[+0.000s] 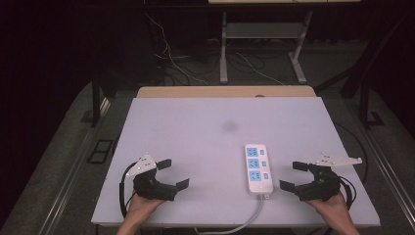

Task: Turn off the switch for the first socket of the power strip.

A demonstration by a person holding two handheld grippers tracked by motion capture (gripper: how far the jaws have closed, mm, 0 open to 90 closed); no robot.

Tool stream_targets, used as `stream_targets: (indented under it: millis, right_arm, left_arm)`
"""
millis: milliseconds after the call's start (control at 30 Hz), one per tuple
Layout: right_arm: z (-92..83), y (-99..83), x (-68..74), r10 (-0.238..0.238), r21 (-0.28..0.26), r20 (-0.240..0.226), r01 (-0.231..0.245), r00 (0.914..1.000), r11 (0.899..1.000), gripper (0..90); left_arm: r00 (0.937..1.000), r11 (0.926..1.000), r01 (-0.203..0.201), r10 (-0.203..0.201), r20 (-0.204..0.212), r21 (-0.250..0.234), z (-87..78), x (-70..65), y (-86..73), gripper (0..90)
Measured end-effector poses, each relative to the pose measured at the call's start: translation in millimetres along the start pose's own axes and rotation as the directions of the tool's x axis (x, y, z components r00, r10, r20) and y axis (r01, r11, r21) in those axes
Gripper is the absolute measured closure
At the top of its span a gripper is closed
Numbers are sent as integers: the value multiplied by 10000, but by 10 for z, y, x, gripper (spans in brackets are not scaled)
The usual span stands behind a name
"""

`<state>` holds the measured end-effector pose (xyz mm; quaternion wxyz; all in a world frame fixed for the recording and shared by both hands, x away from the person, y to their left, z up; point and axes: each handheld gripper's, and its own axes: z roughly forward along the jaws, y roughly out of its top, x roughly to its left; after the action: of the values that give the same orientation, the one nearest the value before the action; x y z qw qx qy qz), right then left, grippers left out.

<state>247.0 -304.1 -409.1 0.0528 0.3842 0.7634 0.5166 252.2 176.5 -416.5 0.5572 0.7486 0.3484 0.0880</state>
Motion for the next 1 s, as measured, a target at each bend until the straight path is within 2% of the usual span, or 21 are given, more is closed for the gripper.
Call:
stream_targets:
  millis: [500, 767, 1000]
  right_arm:
    - [10, 20, 0, 45, 96, 34, -45, 10000, 9999, 13]
    - [-21, 90, 22, -18, 217, 51, 16, 10000, 9998, 13]
    - [-14, 164, 16, -162, 532, -50, 164, 9999, 9985, 13]
  left_arm:
    - [10000, 9999, -37, 36, 32, 97, 21, -12, -8, 0]
    - [10000, 10000, -18, 18, 27, 86, 21, -13, -11, 0]
    - [10000, 10000, -20, 20, 5, 89, 22, -10, -11, 0]
